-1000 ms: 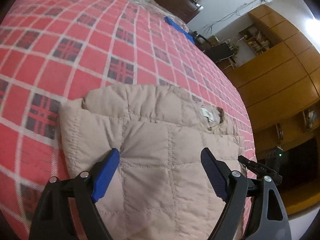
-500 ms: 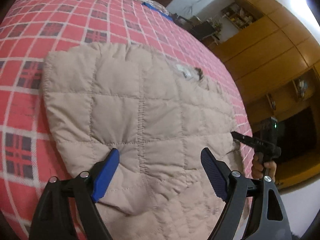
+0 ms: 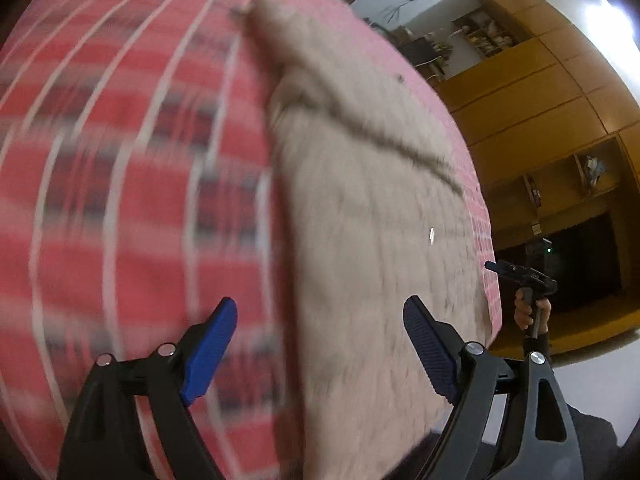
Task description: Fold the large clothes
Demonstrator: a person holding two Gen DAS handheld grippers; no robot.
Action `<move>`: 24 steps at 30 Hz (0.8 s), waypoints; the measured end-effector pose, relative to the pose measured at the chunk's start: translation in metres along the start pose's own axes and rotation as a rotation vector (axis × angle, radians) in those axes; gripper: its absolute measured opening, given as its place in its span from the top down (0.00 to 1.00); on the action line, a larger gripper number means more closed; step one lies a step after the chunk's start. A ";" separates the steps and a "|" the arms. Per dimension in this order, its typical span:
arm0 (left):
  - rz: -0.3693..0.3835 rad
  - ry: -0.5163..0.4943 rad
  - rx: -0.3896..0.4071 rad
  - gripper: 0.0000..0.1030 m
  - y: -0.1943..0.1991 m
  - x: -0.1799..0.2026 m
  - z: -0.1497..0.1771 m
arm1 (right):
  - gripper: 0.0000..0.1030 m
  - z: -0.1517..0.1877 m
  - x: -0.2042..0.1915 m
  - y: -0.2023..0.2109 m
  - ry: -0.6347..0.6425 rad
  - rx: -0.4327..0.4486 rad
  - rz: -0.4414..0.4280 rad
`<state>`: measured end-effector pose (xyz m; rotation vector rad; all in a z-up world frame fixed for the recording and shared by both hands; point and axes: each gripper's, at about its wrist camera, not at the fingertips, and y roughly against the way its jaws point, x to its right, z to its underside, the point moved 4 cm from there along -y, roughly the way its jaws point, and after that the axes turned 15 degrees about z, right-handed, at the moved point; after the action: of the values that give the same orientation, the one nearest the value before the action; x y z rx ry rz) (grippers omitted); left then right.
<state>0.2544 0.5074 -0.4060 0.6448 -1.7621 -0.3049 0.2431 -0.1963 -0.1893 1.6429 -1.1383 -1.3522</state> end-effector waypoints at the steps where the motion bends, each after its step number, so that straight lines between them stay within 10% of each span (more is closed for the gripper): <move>1: 0.008 0.014 -0.001 0.17 0.000 -0.002 0.008 | 0.36 0.008 0.003 0.001 -0.008 -0.016 -0.011; 21: 0.088 -0.012 -0.180 0.18 -0.054 0.041 0.046 | 0.45 0.085 -0.026 -0.007 0.071 -0.159 -0.232; 24: 0.064 0.015 -0.199 0.40 -0.049 0.035 0.053 | 0.59 0.079 -0.025 -0.014 0.049 -0.160 -0.234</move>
<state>0.2105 0.4414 -0.4186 0.4458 -1.7090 -0.4240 0.1666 -0.1674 -0.2092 1.7219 -0.8058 -1.4981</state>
